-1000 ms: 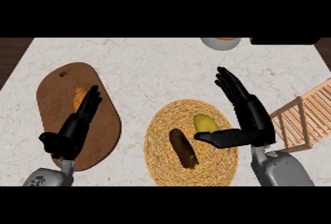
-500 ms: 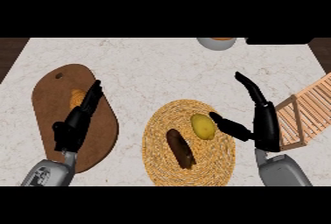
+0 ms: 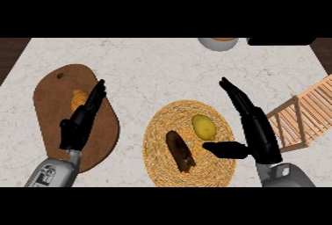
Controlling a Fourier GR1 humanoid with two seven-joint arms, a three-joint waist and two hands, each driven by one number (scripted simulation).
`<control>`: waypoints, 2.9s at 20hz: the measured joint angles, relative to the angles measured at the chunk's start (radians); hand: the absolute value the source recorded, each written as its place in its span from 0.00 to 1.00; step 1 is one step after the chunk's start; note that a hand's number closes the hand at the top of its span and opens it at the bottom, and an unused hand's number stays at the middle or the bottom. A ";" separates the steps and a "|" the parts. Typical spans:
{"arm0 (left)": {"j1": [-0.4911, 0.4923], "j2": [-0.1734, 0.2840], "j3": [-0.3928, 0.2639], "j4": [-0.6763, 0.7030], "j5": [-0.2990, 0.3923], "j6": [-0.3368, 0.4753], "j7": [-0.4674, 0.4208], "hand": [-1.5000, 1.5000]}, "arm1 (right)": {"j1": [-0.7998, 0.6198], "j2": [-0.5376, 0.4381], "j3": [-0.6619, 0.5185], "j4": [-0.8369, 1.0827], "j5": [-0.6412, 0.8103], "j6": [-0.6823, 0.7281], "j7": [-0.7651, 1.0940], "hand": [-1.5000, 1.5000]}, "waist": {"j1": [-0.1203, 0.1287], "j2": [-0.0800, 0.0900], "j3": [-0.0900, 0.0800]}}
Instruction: Pick the sweet potato from the placemat and place it in the tiered shelf
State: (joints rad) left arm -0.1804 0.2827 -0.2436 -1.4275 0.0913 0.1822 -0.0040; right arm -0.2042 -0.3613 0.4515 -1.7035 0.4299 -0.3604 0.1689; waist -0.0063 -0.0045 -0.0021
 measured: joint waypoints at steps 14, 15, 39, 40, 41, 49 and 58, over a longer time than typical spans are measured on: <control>-0.013 -0.025 0.001 0.017 -0.024 0.000 0.005 0.50 | -0.263 0.057 0.277 -0.223 0.247 0.574 0.777 0.00 | 0.008 -0.003 -0.002; -0.020 -0.027 0.002 0.023 -0.027 -0.001 0.005 0.50 | -0.281 0.074 0.297 -0.208 0.257 0.605 0.805 0.00 | 0.008 -0.002 -0.002; -0.014 -0.067 0.032 0.024 -0.071 -0.024 0.010 0.50 | -0.282 0.339 0.448 -0.108 0.496 0.748 0.929 0.00 | 0.007 0.002 0.002; -0.020 -0.064 0.035 0.012 -0.071 -0.026 0.026 0.50 | -0.278 0.340 0.449 -0.111 0.497 0.750 0.929 0.00 | 0.007 0.002 0.001; -0.021 -0.065 0.039 0.017 -0.070 -0.032 0.022 0.50 | -0.272 0.341 0.453 -0.103 0.504 0.747 0.929 0.00 | 0.007 0.002 0.002; -0.007 -0.061 0.056 -0.017 -0.077 -0.053 0.037 0.50 | -0.235 0.344 0.475 -0.062 0.542 0.726 0.925 0.00 | 0.010 0.003 0.002; -0.007 -0.082 0.076 0.021 -0.095 -0.068 0.003 0.50 | -0.187 0.344 0.462 -0.010 0.595 0.721 0.895 0.00 | 0.007 0.004 0.002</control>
State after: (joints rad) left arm -0.1875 0.2009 -0.1679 -1.4062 -0.0039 0.1141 -0.0005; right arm -0.3914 -0.0169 0.9137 -1.7131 1.0244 0.3604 1.0643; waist 0.0010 -0.0009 -0.0004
